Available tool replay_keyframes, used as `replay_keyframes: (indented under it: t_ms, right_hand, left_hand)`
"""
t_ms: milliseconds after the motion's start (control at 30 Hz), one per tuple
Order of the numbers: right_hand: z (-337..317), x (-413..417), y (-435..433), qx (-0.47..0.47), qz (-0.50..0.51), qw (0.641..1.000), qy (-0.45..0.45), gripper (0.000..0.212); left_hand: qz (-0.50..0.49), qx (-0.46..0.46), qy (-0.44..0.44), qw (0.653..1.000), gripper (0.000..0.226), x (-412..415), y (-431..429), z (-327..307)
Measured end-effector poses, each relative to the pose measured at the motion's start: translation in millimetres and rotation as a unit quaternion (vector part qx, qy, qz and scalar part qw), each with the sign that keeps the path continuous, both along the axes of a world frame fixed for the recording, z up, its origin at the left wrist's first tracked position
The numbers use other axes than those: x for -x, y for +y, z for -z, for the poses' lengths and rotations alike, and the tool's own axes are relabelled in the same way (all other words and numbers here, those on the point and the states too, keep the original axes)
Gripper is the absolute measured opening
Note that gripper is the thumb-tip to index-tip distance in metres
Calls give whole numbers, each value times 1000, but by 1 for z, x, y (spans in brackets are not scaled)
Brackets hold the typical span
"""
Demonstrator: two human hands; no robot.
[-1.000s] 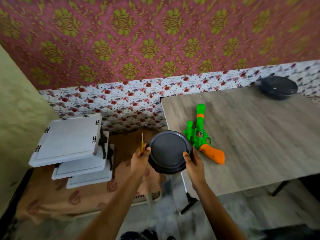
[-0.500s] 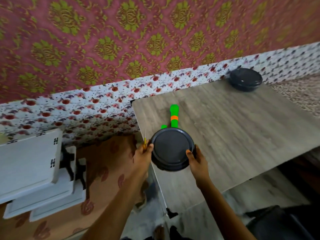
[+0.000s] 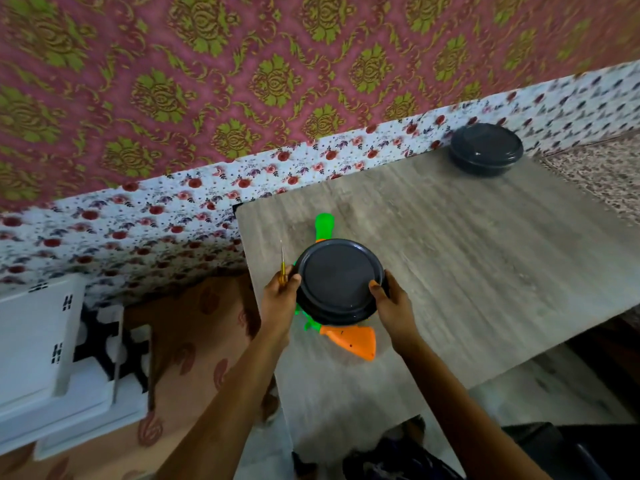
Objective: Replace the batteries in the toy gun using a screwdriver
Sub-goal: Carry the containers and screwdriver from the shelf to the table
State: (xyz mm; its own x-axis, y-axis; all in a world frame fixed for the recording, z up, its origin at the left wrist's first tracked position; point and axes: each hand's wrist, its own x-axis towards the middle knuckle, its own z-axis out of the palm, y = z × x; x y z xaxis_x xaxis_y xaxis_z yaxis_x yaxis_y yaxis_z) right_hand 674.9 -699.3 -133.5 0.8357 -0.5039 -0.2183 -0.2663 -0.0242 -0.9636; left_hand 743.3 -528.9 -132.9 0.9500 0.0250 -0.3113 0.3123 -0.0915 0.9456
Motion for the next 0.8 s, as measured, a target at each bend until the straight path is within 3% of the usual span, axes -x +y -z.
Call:
replay_keyframes:
  t_ms: [300, 433, 800]
  right_hand:
    - [4, -31, -124, 15, -127, 992, 24, 37]
    - [2, -46, -173, 3, -152, 988, 25, 39]
    - [2, -86, -232, -41, -87, 995, 10, 40]
  left_hand:
    - [-123, 12, 8, 992, 23, -15, -115, 9]
    - [-141, 16, -10, 990, 32, -22, -163, 3]
    - [-83, 0, 16, 996, 40, -73, -220, 4]
